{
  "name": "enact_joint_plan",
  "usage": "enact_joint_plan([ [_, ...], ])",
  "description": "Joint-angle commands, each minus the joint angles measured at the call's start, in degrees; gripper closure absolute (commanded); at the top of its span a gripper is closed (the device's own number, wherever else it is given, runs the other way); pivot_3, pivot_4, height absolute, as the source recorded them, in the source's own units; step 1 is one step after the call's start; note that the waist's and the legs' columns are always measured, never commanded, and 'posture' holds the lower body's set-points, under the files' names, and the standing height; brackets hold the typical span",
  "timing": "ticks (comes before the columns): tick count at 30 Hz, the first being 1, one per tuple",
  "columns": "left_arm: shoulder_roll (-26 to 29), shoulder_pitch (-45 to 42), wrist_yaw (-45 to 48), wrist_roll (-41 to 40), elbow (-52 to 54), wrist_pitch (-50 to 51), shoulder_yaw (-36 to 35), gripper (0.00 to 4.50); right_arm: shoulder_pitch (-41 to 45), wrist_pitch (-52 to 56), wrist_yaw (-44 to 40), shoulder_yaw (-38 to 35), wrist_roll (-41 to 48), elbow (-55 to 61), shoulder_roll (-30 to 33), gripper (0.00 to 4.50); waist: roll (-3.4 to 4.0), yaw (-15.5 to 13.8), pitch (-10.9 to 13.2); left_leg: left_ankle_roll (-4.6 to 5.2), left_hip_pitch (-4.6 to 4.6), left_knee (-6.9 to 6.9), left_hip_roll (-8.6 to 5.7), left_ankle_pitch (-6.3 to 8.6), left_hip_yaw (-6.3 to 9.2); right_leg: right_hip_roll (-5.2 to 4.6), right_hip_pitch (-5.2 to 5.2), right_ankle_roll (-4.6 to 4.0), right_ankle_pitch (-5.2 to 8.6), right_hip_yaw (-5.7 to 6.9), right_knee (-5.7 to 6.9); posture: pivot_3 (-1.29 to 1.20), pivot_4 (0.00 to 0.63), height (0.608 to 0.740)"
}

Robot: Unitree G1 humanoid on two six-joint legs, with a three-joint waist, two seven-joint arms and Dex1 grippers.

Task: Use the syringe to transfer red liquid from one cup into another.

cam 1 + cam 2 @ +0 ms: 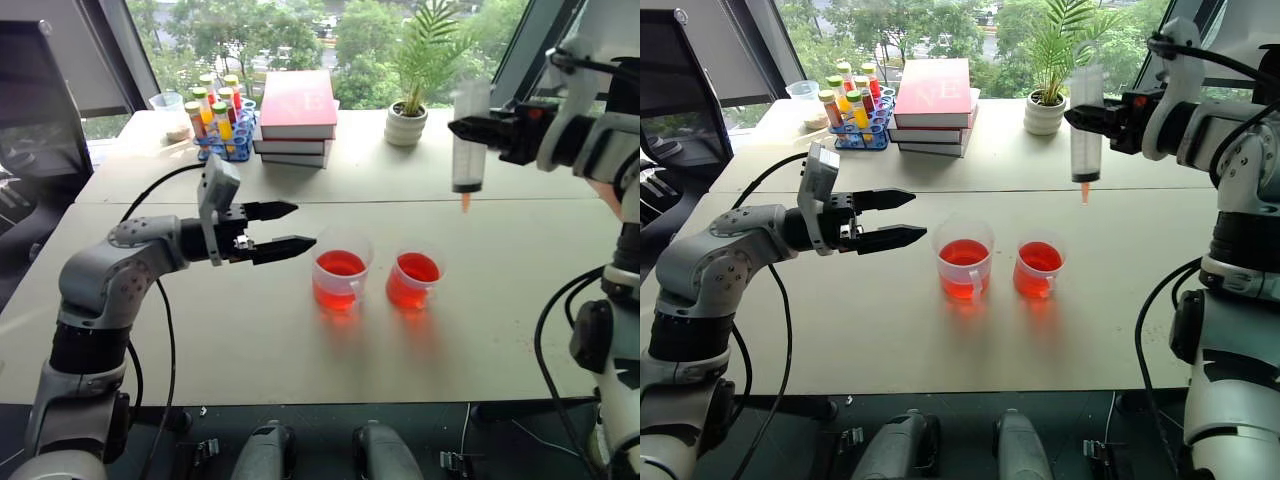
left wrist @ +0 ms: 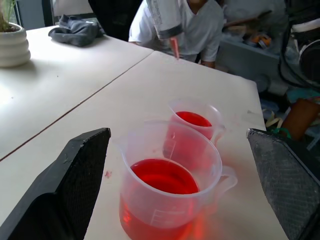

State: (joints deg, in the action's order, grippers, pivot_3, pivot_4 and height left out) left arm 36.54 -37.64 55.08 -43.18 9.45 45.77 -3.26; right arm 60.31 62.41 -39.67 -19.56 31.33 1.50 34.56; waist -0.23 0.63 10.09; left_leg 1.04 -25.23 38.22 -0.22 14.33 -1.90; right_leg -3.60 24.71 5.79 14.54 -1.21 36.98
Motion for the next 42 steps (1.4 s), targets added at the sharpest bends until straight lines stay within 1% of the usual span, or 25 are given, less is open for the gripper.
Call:
enact_joint_plan([
  [1,1.09,-2.83,1.53,-0.89,-0.89,0.03,-1.47,0.00,-1.86,-2.88,4.76,-7.63,9.98,10.67,-8.05,3.13,-0.02,-0.18,0.00,-0.02,-0.02,0.02,-0.01,-0.02,0.02,0.00,0.01,0.00,0.00,0.04,0.04,0.00,0.150,0.740],
  [3,0.83,-5.10,1.83,-0.42,-2.24,0.18,-0.60,0.00,-6.80,-7.47,4.69,-7.43,12.92,15.06,-13.40,3.13,-0.06,-0.32,-0.02,-0.02,-0.05,0.06,-0.07,-0.03,0.02,-0.05,-0.01,0.01,0.00,0.05,0.06,0.00,0.150,0.740],
  [4,0.72,-6.03,1.95,-0.21,-2.77,0.31,-0.24,0.00,-9.63,-9.97,4.24,-6.17,12.96,16.88,-15.02,3.13,-0.16,-0.40,-0.08,-0.02,-0.04,0.11,-0.08,-0.03,0.04,-0.05,-0.05,0.01,0.00,0.07,0.05,0.00,0.150,0.740],
  [6,0.82,-7.09,2.41,-0.08,-3.30,0.59,0.16,0.00,-14.82,-15.34,2.12,-2.21,10.93,19.41,-15.99,3.13,-0.17,-0.40,-0.09,-0.02,-0.01,0.14,-0.12,-0.03,0.03,-0.07,-0.12,0.01,0.00,0.08,0.02,0.00,0.150,0.740],
  [7,1.76,-7.11,3.46,-0.34,-3.69,0.68,-0.39,0.00,-16.57,-18.06,1.79,0.52,9.20,20.41,-16.43,3.13,-0.17,-0.24,-0.09,-0.01,0.00,0.14,-0.15,-0.03,0.02,-0.08,-0.14,0.01,0.00,0.07,0.01,0.00,0.150,0.740],
  [10,1.68,-8.28,3.99,0.44,-4.32,0.41,0.46,0.00,-25.45,-29.50,-2.04,6.74,3.76,18.76,-18.06,3.13,-0.17,0.20,-0.08,0.01,0.10,0.14,-0.15,-0.05,-0.06,-0.04,-0.13,0.02,0.01,0.00,0.04,0.00,0.150,0.740],
  [11,1.91,-8.71,4.44,0.60,-4.80,0.32,0.44,0.00,-27.21,-32.15,-2.38,8.58,2.45,18.04,-18.89,3.13,-0.17,0.22,-0.08,0.01,0.14,0.13,-0.10,-0.05,-0.06,0.01,-0.13,0.03,0.02,0.01,0.04,0.00,0.150,0.740],
  [14,1.98,-10.00,5.62,1.26,-6.14,-0.27,0.80,0.00,-31.15,-39.45,-3.27,13.44,-1.65,15.51,-20.75,3.13,-0.16,0.47,-0.07,-0.12,0.24,0.10,-0.04,-0.13,-0.06,0.12,-0.10,0.04,0.03,-0.02,0.15,0.00,0.150,0.740],
  [18,0.27,-11.74,5.98,2.11,-7.73,-1.16,1.85,0.00,-34.91,-47.02,-3.61,17.79,-6.33,11.50,-21.82,3.13,-0.17,0.35,-0.07,-0.20,0.46,0.08,-0.03,-0.17,-0.07,0.15,-0.24,0.03,0.04,-0.06,0.22,0.00,0.150,0.740],
  [21,-0.55,-13.00,6.85,2.86,-8.90,-1.87,2.38,0.00,-35.92,-49.24,-2.97,19.58,-7.76,10.52,-22.16,3.13,-0.17,0.20,-0.07,-0.20,0.53,0.08,-0.04,-0.17,-0.08,0.15,-0.31,0.03,0.04,-0.08,0.21,0.00,0.150,0.740],
  [25,-3.29,-15.10,7.62,4.96,-10.74,-3.80,4.38,0.00,-37.54,-50.21,-3.00,21.31,-8.62,10.35,-21.74,3.13,-0.18,-0.02,-0.06,-0.20,0.53,0.08,-0.04,-0.18,-0.06,0.15,-0.31,0.03,0.04,-0.08,0.21,0.00,0.150,0.740],
  [32,-7.36,-17.28,8.87,7.45,-13.14,-6.09,6.89,0.00,-38.69,-48.49,-2.07,22.06,-8.28,11.10,-20.66,3.13,-0.18,0.16,-0.06,-0.20,0.56,0.07,-0.04,-0.18,-0.07,0.15,-0.33,0.03,0.04,-0.09,0.22,0.00,0.150,0.740],
  [38,-9.39,-17.94,9.08,8.15,-13.83,-6.25,7.00,0.00,-39.37,-47.53,-1.55,22.29,-7.81,11.72,-19.97,3.13,-0.18,0.15,-0.06,-0.20,0.56,0.07,-0.03,-0.18,-0.07,0.15,-0.33,0.03,0.04,-0.10,0.21,0.00,0.150,0.740],
  [41,-9.87,-18.06,8.79,8.33,-14.09,-6.09,6.89,0.85,-39.46,-47.41,-1.48,22.51,-7.90,11.62,-19.73,3.13,-0.18,0.16,-0.06,-0.20,0.57,0.07,-0.04,-0.18,-0.07,0.15,-0.34,0.03,0.04,-0.10,0.21,0.00,0.150,0.740],
  [42,-9.73,-17.75,8.97,8.06,-13.49,-5.63,6.89,1.35,-39.34,-47.21,-1.31,22.46,-7.90,11.56,-19.71,3.13,-0.18,0.15,-0.06,-0.20,0.57,0.07,-0.04,-0.18,-0.07,0.15,-0.34,0.03,0.04,-0.10,0.22,0.00,0.150,0.740],
])
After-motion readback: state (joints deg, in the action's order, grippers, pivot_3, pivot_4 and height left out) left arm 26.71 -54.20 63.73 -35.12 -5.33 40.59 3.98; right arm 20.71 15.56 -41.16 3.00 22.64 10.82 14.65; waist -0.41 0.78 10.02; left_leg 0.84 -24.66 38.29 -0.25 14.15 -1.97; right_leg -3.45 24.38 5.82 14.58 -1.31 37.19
